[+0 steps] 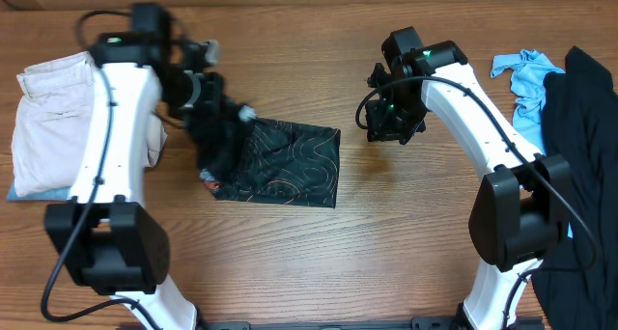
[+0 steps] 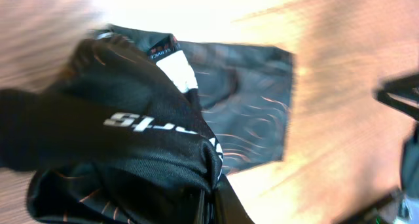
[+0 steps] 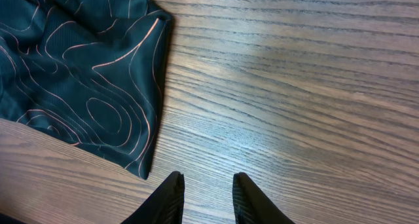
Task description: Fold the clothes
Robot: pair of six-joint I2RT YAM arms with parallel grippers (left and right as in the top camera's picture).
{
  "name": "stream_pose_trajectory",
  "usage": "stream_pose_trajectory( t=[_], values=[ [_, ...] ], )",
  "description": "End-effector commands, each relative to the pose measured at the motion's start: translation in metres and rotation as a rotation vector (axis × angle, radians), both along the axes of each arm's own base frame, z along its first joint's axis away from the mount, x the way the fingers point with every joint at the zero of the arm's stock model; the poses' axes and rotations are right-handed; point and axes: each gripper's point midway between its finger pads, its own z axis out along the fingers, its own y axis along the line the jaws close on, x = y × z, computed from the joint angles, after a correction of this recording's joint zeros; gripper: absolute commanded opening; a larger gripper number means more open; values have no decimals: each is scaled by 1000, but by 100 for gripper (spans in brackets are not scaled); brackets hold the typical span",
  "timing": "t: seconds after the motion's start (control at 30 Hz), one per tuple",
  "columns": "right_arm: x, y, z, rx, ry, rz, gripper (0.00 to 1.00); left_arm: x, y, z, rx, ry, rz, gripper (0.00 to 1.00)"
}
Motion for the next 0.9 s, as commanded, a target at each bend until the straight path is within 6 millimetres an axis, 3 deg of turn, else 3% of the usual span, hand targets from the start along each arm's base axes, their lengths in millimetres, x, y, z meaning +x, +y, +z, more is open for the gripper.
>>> stream_pose_trajectory(
  t=[0.0, 0.07, 0.37, 0.87],
  values=[
    [-1, 2, -2, -1, 4, 5, 28, -10, -52, 18, -59, -19, -84, 4],
    [-2, 2, -2, -2, 8, 5, 28, -19, -74, 14, -19, 4, -98, 4],
    [-6, 1, -2, -7, 23, 6, 28, -38, -115, -6, 113, 36, -157, 4],
    [-10, 0, -2, -11, 39, 6, 28, -52, -148, -50, 173, 143, -188, 4]
  ],
)
